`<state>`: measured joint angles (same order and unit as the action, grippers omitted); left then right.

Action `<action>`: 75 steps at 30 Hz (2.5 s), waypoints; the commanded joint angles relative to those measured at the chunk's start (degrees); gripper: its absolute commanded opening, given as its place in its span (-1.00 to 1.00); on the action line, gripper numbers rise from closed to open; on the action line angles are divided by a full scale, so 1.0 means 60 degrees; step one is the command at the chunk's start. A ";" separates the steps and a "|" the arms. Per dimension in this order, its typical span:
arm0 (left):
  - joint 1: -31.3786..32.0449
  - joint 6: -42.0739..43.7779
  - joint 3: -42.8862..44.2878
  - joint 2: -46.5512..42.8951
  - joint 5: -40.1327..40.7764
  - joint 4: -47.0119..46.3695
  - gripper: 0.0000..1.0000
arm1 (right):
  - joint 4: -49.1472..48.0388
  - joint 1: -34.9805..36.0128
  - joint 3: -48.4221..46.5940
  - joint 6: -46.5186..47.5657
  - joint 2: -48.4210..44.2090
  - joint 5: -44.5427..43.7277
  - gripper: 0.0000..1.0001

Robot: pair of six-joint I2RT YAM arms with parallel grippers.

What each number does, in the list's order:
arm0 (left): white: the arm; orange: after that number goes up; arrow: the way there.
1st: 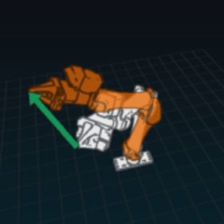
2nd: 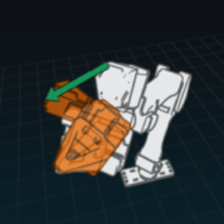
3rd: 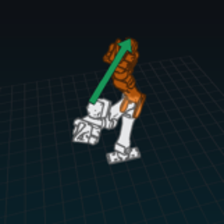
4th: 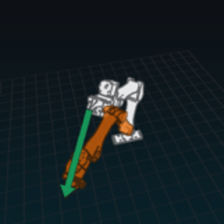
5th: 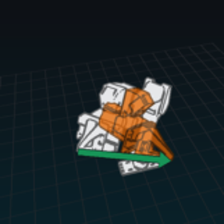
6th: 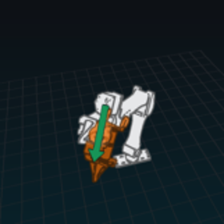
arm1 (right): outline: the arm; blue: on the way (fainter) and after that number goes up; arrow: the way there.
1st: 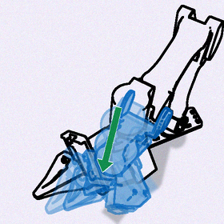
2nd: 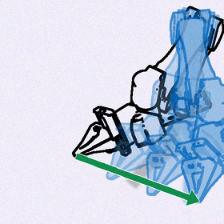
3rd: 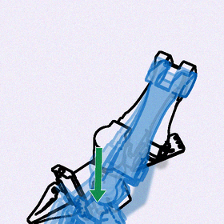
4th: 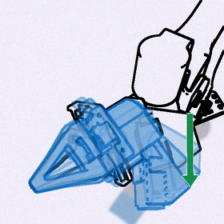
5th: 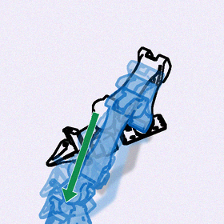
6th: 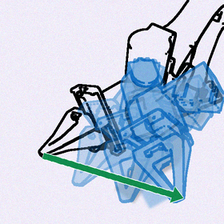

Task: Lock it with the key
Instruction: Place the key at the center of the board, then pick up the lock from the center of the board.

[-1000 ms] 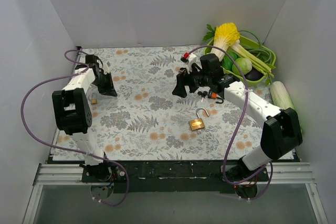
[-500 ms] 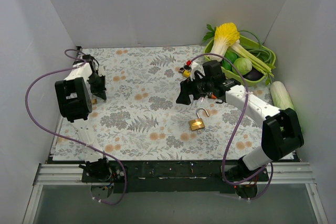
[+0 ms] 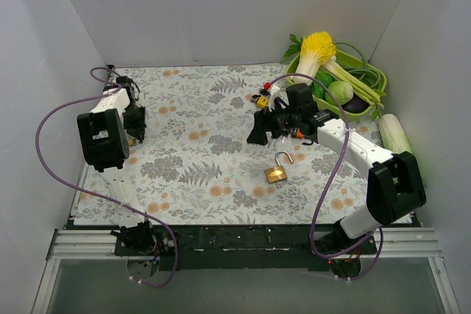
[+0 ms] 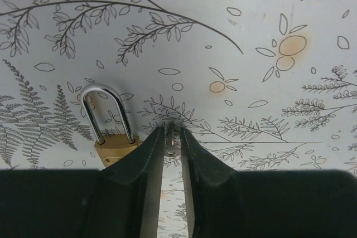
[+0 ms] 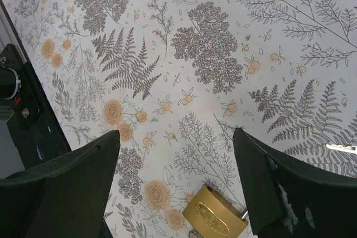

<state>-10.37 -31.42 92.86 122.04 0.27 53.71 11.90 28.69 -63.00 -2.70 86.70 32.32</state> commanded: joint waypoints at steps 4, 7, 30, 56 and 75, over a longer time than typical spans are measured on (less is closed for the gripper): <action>-0.0044 0.0095 -0.0623 -0.0154 0.0614 -0.0602 -0.35 | -0.0445 -0.0094 0.0041 -0.0165 -0.0152 0.0298 0.79; -0.0044 0.0080 -0.0521 -0.0227 0.0453 -0.0574 -0.24 | -0.0431 -0.0108 0.0041 -0.0151 -0.0211 0.0327 0.79; 0.0718 -0.0607 0.1753 -0.3404 -0.5080 -0.0146 0.57 | 0.2305 -0.0299 -0.0647 0.4139 0.0067 -0.0812 0.77; 0.0703 -0.3861 -0.2043 -0.6995 -0.4132 -0.4367 0.96 | 0.3554 0.2851 0.0673 -0.1776 0.1063 -0.8695 0.85; 0.0703 -0.3904 -0.2176 -0.7010 -0.3898 -0.4470 0.96 | 0.2867 0.2982 0.1959 -0.1938 0.0566 -0.7378 0.90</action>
<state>-5.89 -54.89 80.14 82.89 -24.34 27.79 30.63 45.89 -54.81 -14.02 93.19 -12.01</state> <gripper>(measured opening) 0.981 0.951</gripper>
